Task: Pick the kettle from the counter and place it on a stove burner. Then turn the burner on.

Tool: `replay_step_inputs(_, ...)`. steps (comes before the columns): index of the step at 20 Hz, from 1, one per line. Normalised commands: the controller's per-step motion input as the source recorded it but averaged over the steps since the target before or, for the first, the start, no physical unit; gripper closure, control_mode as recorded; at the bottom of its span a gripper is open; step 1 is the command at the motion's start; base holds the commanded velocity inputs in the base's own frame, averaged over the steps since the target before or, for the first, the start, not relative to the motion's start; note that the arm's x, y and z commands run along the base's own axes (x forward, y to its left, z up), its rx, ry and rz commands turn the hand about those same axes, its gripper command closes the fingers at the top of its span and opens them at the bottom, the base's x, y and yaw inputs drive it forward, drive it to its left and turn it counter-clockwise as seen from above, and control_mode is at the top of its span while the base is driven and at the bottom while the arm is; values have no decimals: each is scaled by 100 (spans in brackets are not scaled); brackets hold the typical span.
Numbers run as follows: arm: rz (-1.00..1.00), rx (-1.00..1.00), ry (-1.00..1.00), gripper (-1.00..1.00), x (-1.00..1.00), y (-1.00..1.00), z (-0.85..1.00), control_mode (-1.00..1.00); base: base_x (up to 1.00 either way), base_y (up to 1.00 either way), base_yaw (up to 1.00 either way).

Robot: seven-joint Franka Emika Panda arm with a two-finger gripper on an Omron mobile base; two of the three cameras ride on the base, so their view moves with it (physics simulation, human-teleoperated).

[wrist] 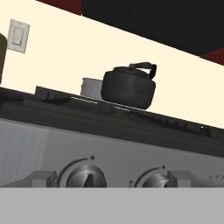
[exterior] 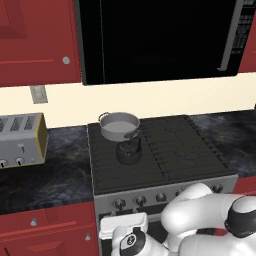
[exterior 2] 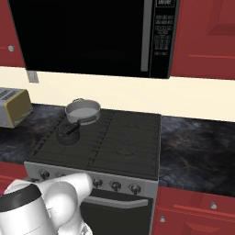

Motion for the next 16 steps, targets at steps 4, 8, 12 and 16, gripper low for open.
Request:
replay_step_inputs(4,0,-2,0,-100,16,0,-15,-100,0,0,0)
replay_step_inputs(8,0,1,0,-100,32,-9,0,-100,0,0,0)
replay_step_inputs(12,0,2,0,-100,35,-19,0,-100,0,0,0)
replay_step_inputs(16,0,0,0,-100,36,-7,-9,-100,0,0,0)
